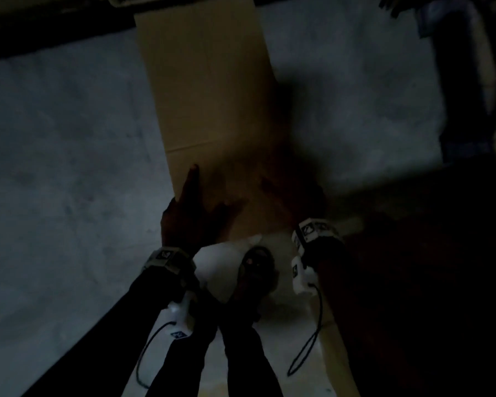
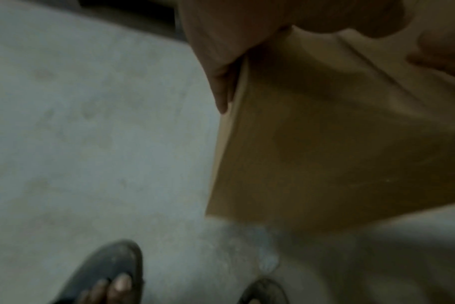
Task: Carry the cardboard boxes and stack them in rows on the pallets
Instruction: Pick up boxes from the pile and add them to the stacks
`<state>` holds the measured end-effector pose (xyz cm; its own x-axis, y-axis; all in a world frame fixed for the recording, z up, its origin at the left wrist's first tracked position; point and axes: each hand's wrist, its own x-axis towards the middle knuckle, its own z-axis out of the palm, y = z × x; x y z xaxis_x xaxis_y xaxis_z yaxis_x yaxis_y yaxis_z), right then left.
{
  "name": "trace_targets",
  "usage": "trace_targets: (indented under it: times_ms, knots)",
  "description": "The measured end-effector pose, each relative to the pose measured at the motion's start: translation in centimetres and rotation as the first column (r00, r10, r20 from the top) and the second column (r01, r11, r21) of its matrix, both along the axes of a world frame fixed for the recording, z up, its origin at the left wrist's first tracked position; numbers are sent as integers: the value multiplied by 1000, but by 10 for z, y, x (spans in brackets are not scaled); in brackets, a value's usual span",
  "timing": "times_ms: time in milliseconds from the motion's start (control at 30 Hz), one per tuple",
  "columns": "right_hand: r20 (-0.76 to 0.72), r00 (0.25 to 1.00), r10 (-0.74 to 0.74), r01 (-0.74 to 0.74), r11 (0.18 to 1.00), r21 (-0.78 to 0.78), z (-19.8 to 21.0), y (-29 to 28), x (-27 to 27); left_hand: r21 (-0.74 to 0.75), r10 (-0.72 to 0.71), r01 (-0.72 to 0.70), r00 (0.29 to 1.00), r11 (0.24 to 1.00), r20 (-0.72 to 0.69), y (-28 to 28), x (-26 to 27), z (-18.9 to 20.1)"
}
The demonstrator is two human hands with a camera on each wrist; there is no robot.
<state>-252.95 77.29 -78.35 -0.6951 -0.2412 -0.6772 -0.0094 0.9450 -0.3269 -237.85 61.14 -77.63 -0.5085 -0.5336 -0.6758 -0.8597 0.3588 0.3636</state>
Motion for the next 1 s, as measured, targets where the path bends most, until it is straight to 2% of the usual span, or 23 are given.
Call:
trace_targets:
  times_ms: [67, 167, 233, 400, 500, 633, 767, 1000]
  knots:
    - [-56, 993, 102, -105, 992, -68, 30, -6, 8, -43, -37, 36, 999, 998, -13, -13, 1, 47]
    - [-80, 988, 129, -133, 990, -44, 97, -23, 16, -34, -64, 64, 998, 997, 1, -35, 12, 116]
    - [-92, 983, 161, -164, 986, -26, 168, -36, 29, -4, -53, 53, 998, 999, 31, -47, 28, 168]
    - [-80, 973, 214, -222, 969, -106, 345, -70, 64, -10, 73, -73, 996, 997, -50, -73, 74, 324]
    - [-93, 970, 224, -233, 968, -93, 426, -88, 82, 2, 107, -107, 992, 994, -67, -88, 100, 413]
    - [-161, 936, 312, -338, 927, -166, 529, -111, 104, -82, 194, -214, 961, 973, -199, -93, 138, 513]
    - [-289, 869, 401, -467, 858, -213, 587, -112, 122, -165, 274, -331, 916, 929, -292, -75, 174, 571]
    - [-431, 734, 526, -666, 684, -299, 654, -114, 159, -243, 441, -591, 766, 769, -468, -28, 234, 624]
